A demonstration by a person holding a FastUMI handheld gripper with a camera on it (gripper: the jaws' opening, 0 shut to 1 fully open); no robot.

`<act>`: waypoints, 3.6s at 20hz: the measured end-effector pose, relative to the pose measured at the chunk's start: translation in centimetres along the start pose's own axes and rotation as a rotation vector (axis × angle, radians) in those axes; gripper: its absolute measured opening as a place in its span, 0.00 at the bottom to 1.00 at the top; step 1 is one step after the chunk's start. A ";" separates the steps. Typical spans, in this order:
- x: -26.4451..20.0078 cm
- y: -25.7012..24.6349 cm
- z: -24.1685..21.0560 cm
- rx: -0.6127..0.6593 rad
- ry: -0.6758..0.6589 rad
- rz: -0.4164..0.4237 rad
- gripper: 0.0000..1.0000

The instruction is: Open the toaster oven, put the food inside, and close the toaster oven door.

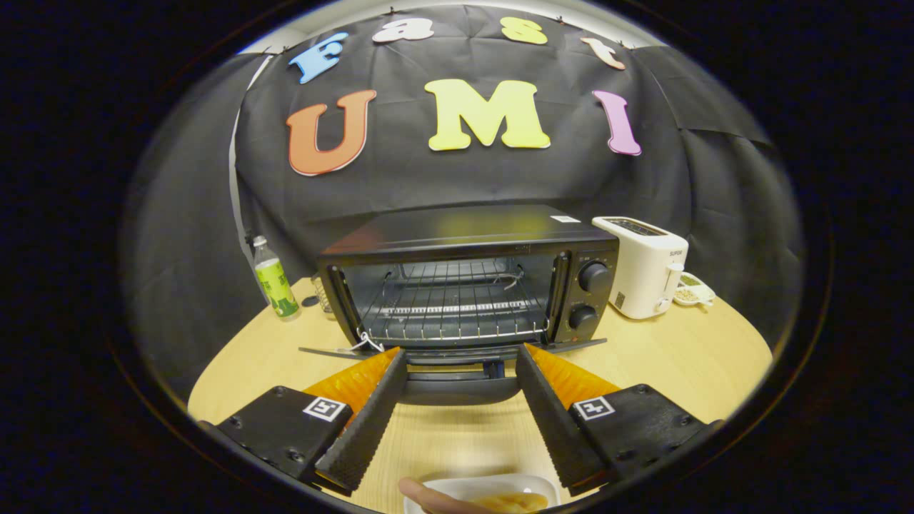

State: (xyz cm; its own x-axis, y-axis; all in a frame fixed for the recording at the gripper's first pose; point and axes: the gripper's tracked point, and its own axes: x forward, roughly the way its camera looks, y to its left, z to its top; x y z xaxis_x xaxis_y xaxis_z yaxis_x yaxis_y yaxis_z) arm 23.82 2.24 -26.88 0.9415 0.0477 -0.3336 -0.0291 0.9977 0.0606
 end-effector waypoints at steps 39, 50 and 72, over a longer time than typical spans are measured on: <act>-12.8 -2.4 -14.4 -0.085 0.146 0.076 1.00; -12.3 -3.8 -17.3 -0.174 0.121 -0.021 1.00; -14.0 -1.7 -12.4 0.029 0.028 0.098 0.85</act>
State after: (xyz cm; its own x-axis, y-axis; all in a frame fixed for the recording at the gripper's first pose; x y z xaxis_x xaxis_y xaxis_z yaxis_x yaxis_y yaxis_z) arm 6.50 0.46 -33.96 0.9248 0.1468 -0.3510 -0.1105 0.9864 0.1215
